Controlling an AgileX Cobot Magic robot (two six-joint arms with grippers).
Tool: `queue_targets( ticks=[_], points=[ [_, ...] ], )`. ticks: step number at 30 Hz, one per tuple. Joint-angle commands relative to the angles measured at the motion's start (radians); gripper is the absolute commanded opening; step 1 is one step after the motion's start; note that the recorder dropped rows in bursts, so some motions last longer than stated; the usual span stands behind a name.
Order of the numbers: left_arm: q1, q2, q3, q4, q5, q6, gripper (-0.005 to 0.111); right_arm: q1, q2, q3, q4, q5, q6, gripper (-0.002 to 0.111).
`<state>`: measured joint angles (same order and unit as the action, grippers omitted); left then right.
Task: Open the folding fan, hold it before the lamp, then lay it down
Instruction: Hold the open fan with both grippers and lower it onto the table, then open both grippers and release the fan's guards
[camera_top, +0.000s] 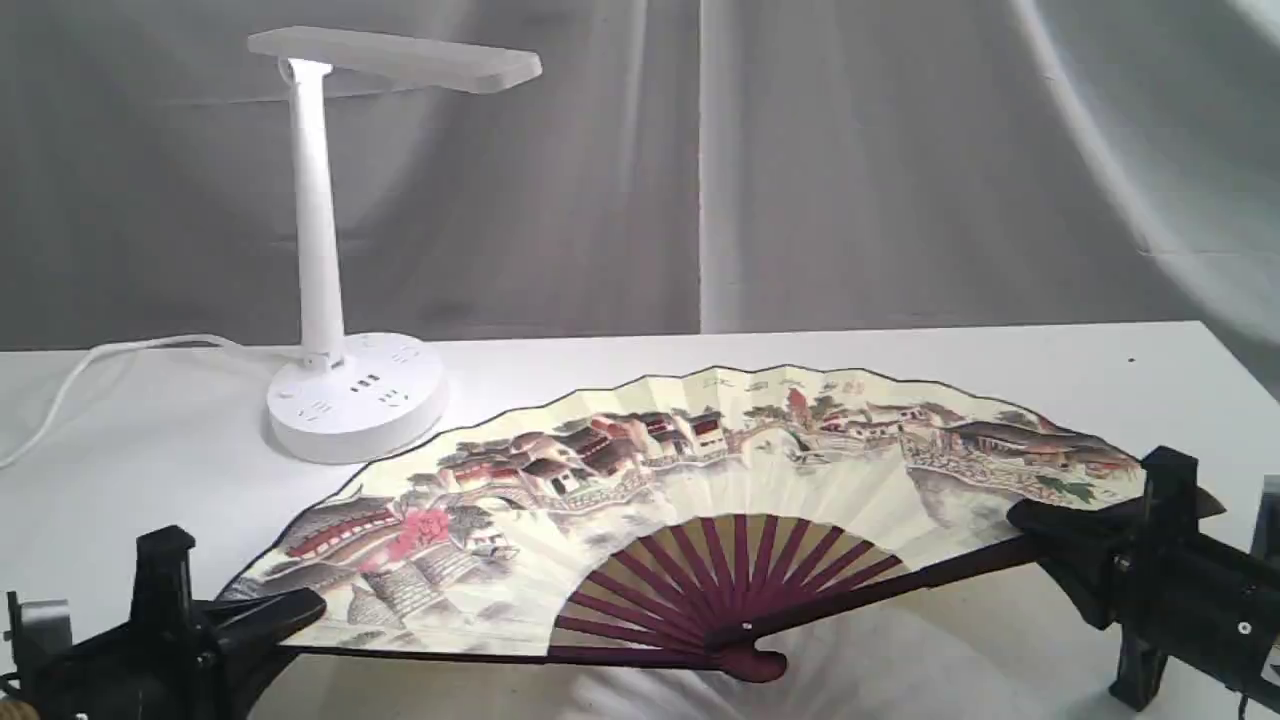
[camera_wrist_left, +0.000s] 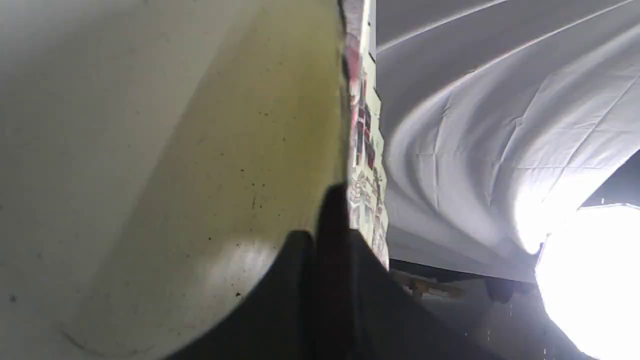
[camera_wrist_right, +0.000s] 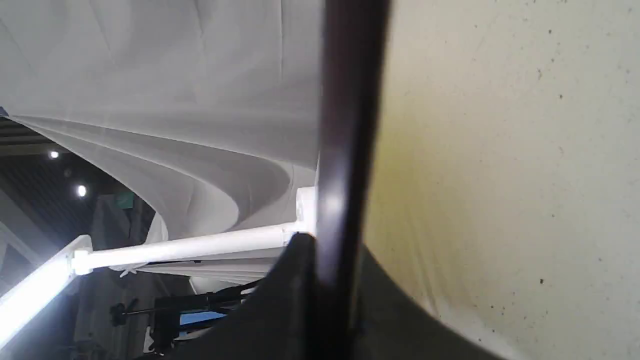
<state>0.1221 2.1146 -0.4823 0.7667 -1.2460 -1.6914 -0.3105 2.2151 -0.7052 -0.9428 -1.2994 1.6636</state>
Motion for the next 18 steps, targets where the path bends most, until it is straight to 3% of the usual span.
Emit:
queue_targets(
  ticks=[1, 4, 9, 14, 18],
  points=[
    [0.03, 0.016, -0.012, -0.131, 0.152, 0.05, 0.002, -0.05, 0.015, 0.005, 0.181, 0.078, -0.041, 0.001],
    [0.03, 0.016, -0.027, -0.099, 0.15, 0.048, 0.009, -0.05, 0.015, 0.005, 0.175, 0.078, -0.041, 0.011],
    [0.03, 0.016, -0.036, -0.088, 0.15, 0.043, 0.031, -0.05, 0.015, 0.005, 0.153, 0.078, -0.041, 0.042],
    [0.03, 0.016, -0.036, -0.088, 0.158, 0.052, 0.066, -0.05, 0.015, 0.005, 0.107, 0.078, -0.041, 0.073],
    [0.03, 0.016, -0.036, -0.08, 0.174, 0.052, 0.091, -0.05, 0.015, 0.005, 0.071, 0.078, -0.048, 0.083]
  ],
)
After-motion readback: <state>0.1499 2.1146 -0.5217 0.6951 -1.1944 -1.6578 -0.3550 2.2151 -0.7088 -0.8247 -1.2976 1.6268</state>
